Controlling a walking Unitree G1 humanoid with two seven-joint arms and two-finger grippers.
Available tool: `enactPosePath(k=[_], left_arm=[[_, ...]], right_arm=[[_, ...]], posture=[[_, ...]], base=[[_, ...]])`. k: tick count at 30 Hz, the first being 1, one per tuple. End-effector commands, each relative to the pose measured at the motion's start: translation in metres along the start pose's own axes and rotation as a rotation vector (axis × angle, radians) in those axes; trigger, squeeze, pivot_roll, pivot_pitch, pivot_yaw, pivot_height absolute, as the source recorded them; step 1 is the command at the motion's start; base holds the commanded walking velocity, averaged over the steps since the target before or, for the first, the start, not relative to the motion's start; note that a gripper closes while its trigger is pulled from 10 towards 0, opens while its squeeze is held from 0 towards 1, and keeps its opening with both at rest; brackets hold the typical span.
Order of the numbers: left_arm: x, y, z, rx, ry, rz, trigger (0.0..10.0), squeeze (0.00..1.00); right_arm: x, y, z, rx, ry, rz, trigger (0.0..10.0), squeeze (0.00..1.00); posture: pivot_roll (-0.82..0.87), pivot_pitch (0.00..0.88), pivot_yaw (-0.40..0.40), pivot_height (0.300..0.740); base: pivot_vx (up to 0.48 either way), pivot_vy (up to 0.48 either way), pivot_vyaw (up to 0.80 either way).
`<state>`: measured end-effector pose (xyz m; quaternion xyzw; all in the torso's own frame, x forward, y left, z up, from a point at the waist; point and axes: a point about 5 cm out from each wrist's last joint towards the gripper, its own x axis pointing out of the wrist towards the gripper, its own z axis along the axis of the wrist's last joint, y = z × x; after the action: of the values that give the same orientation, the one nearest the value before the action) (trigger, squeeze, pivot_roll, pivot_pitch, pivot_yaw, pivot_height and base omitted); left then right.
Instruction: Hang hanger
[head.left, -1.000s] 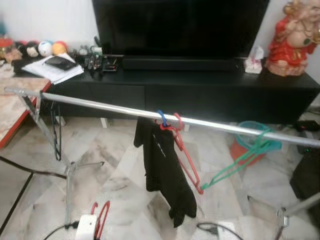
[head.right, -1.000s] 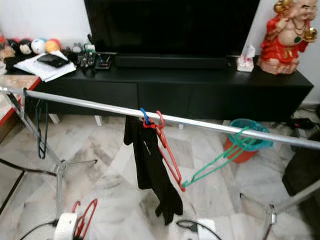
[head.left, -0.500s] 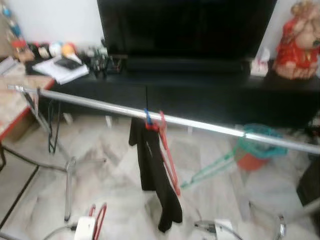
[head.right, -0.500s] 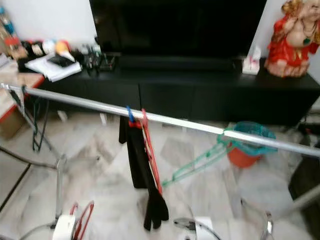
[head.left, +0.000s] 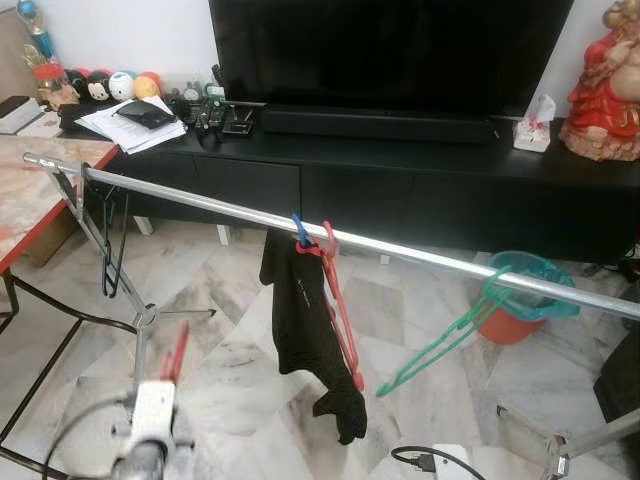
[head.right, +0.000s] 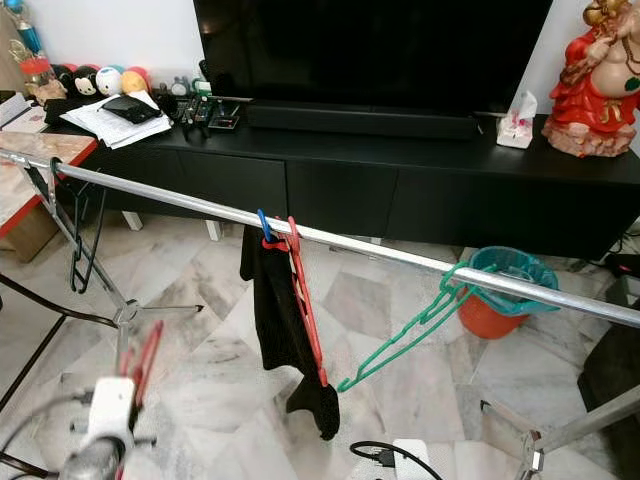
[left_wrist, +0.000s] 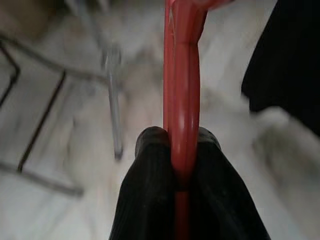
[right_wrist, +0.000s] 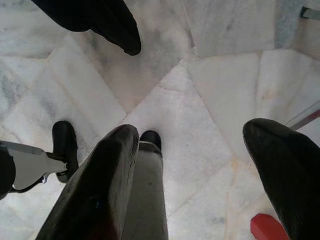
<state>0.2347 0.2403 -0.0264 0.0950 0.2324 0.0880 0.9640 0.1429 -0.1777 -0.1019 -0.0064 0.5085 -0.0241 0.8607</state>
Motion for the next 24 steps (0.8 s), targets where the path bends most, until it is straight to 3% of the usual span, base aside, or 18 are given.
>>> enactPosePath(k=[1,14,24], left_arm=[[0.000,0.000,0.007,-0.004,-0.057,-0.008,10.0,0.00],[0.002,-0.005,0.026,-0.057,-0.176,0.001,10.0,0.00],[0.000,0.009,0.040,-0.071,-0.270,0.038,10.0,0.00]], right_arm=[[0.000,-0.001,0.001,-0.008,0.002,0.000,10.0,0.00],[0.000,-0.002,0.000,-0.006,0.011,-0.031,10.0,0.00],[0.000,-0.002,-0.003,-0.018,0.032,-0.035,10.0,0.00]], posture=[[0.02,0.000,-0.011,0.740],[0.01,0.000,-0.005,0.740],[0.01,0.000,-0.005,0.740]], base=[[0.000,0.000,0.00],[0.018,0.000,0.00],[0.269,0.000,0.00]])
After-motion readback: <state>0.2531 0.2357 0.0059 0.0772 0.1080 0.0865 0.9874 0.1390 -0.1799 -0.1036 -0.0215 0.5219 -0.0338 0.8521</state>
